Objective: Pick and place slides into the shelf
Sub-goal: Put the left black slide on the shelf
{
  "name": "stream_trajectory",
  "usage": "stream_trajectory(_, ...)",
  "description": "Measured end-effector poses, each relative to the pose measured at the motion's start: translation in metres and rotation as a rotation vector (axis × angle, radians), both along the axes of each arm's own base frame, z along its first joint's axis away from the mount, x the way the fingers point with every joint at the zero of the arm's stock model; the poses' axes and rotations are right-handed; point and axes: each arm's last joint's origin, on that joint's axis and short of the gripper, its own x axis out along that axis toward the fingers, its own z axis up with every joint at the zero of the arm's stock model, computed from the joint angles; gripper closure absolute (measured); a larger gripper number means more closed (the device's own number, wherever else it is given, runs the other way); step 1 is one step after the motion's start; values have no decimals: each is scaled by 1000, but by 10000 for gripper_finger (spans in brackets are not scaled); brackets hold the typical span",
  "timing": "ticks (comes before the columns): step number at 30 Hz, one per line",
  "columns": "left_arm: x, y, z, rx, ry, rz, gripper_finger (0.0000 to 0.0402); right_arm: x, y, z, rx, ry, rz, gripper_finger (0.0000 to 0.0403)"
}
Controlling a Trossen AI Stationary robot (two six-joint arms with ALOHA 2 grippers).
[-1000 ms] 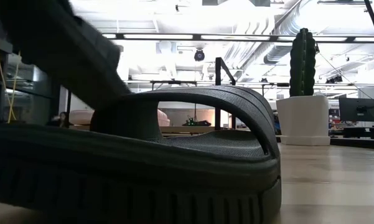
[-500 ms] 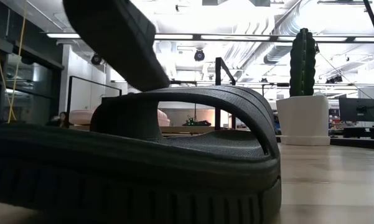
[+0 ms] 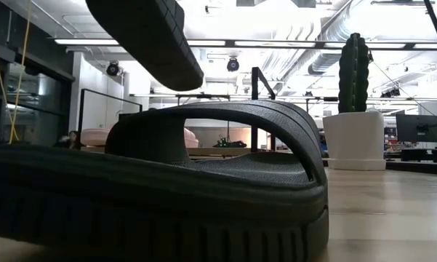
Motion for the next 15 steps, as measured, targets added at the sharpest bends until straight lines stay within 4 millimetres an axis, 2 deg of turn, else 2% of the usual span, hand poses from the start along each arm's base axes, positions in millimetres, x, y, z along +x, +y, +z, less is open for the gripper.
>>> stream_trajectory(7,0,0,0,11,-10,0,394,5,2,5,-5,-43,32,231)
stream_trajectory(15,0,0,1,20,-17,-1,382,7,2,5,13,-50,40,231)
